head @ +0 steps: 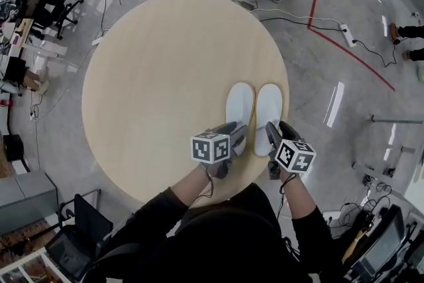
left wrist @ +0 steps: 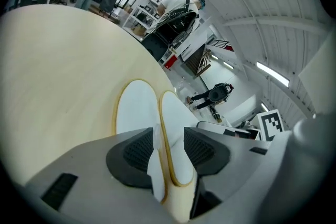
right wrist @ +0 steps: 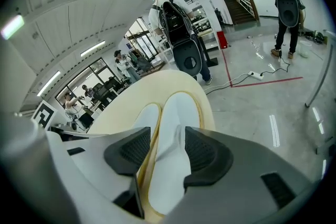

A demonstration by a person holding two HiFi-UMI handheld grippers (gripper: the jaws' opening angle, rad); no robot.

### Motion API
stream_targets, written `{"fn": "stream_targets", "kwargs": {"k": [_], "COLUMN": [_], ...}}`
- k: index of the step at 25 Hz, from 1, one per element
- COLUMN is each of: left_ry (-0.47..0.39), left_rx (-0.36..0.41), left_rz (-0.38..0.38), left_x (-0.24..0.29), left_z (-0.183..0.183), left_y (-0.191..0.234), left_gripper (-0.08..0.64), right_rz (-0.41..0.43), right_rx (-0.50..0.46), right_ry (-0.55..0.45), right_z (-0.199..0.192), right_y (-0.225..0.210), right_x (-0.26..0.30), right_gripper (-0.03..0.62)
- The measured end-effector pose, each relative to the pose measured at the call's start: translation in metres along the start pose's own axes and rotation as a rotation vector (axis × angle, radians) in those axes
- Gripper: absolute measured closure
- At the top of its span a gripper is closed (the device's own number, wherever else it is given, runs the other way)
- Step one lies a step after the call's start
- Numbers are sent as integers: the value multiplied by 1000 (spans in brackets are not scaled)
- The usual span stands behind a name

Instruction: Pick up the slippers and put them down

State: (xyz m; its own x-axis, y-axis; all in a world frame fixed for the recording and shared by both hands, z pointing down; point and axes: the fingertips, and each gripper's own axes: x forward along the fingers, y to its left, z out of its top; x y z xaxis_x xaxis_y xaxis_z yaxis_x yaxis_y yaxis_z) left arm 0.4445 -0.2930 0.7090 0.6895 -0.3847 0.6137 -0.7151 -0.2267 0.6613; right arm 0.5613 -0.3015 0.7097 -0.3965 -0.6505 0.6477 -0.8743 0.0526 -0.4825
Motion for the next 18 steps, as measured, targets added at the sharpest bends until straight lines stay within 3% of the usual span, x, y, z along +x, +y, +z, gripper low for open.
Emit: {"fn": "stream_targets", "kwargs": {"k": [8,13,16,18], "left_ry": [-33,7,-19,-61], "left_rx": [-35,-19,-41,-50], "left_rz": [-93,-127,-110,-72], "left_x": [-49,-84,-105,-118], "left_z": [-21,-58,-72,-74], "left_y": [-31,-47,-50,-45], "left_gripper": [370,381,431,511], "right_rz": [61,138,195,252], "right_rx": [62,64,45,25], "right_ry": [-47,-38,-28,-26], "right_z": [-2,-16,-25,-29], "right_y": [24,59,82,99], "right_x": [-38,-52,-62,-69], "right_gripper": [396,408,470,553]}}
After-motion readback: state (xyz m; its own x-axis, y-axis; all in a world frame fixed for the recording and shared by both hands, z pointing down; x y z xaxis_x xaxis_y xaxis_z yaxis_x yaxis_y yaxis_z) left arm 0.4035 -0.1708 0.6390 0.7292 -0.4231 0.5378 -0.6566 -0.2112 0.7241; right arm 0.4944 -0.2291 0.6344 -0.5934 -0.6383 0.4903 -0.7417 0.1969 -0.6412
